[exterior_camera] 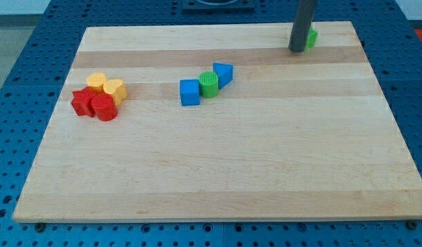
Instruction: Separate green circle and blue triangle
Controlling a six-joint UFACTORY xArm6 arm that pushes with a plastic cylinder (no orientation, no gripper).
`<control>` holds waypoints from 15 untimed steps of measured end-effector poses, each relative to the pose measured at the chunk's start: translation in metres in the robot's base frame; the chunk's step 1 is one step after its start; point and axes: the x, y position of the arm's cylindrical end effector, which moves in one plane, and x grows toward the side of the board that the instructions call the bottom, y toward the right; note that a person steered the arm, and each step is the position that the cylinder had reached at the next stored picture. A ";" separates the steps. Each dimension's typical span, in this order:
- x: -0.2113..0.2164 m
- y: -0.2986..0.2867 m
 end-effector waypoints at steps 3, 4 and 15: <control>-0.013 0.008; -0.013 -0.032; 0.113 -0.081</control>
